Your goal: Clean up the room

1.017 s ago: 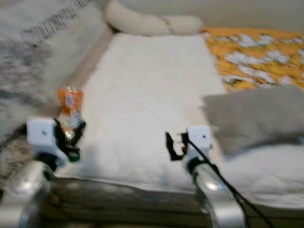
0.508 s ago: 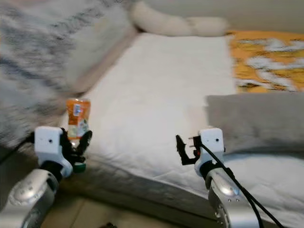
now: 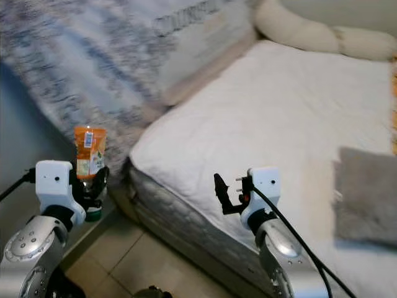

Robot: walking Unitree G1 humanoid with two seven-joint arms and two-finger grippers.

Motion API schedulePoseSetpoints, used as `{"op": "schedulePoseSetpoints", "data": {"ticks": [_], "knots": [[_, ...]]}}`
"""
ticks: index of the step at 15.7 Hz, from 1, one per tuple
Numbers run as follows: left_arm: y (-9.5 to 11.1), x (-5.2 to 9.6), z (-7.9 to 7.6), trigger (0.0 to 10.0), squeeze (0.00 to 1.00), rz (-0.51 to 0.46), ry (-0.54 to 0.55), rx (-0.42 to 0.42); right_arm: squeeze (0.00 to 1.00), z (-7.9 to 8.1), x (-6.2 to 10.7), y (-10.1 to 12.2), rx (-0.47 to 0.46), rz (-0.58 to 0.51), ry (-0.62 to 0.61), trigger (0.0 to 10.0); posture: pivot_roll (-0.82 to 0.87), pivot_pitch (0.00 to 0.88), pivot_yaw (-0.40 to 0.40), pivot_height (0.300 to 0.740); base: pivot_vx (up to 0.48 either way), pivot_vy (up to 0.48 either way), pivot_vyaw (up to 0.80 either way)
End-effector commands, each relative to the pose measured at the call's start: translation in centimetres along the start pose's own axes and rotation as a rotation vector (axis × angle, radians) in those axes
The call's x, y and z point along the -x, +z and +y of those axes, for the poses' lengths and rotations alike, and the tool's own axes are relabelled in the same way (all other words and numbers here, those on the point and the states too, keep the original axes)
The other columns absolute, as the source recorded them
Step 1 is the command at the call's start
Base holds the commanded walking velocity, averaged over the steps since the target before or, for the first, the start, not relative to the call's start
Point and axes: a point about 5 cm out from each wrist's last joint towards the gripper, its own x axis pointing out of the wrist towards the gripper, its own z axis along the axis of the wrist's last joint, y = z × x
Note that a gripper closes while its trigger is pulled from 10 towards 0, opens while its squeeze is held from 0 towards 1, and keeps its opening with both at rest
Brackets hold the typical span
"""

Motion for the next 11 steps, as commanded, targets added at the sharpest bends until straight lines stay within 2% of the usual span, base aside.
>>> {"op": "schedulePoseSetpoints", "data": {"ticks": [1,4,7,9,11], "knots": [[0.4,-0.3,0.0,10.0,0.0,-0.023,0.005,0.011,0.0,-0.1,-0.4,0.2,0.015,-0.008,-0.005,10.0,0.04,0.0,0.03,0.74,0.0,0.0,0.8],[0.1,-0.4,-0.1,10.0,0.0,-0.002,0.007,-0.003,0.0,-0.9,-0.3,0.1,0.051,-0.006,-0.061,10.0,0.05,0.0,0.04,0.74,0.0,0.0,0.8],[-0.3,-1.3,-0.6,10.0,0.0,0.0,-0.006,-0.09,0.0,-1.6,0.7,-0.6,0.024,0.019,-0.099,10.0,0.03,0.0,0.047,0.74,0.0,0.0,0.8],[-0.5,-1.2,-0.6,10.0,0.0,0.009,0.006,-0.1,0.0,-1.6,0.7,-0.7,0.018,0.019,-0.111,10.0,0.02,0.0,0.055,0.74,0.0,0.0,0.8],[-0.8,-0.9,-0.9,10.0,0.0,0.02,-0.001,-0.103,0.0,-1.9,0.5,-0.7,0.032,0.034,-0.11,10.0,0.04,0.0,0.028,0.74,0.0,0.0,0.8]]}}
